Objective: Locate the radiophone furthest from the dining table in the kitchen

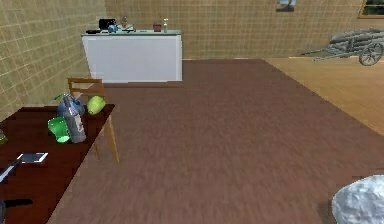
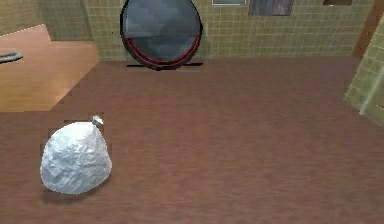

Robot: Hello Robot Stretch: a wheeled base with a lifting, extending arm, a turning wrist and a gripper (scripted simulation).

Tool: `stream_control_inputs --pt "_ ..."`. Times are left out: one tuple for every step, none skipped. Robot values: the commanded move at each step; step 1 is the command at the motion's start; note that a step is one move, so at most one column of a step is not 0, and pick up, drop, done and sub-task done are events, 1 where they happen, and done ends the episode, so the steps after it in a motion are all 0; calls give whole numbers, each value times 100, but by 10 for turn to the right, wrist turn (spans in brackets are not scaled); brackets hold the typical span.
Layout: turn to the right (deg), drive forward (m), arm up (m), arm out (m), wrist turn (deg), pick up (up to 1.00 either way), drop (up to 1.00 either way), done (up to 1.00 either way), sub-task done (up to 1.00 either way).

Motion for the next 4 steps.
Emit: stream_control_inputs --pt "30 0 0 0 0 0 0 0 0" --pt "0 60 0 0 0 0 0 0 0" --pt "-450 0 0 0 0 0 0 0 0" --pt "360 0 0 0 0 0 0 0 0"
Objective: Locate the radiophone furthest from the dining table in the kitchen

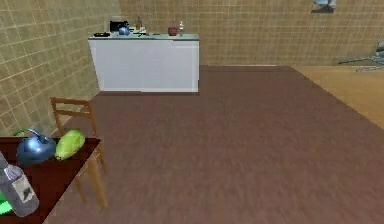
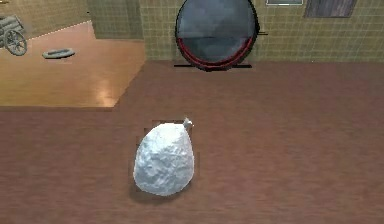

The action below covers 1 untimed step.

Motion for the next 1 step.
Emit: stream_control_inputs --pt "0 100 0 0 0 0 0 0 0"
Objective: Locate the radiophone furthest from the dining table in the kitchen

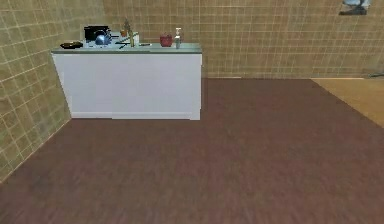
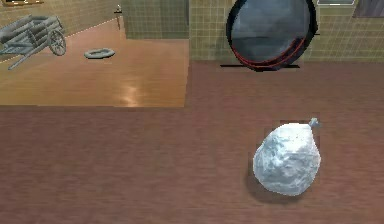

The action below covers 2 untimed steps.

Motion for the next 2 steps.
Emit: stream_control_inputs --pt "0 100 0 0 0 0 0 0 0" --pt "0 100 0 0 0 0 0 0 0"
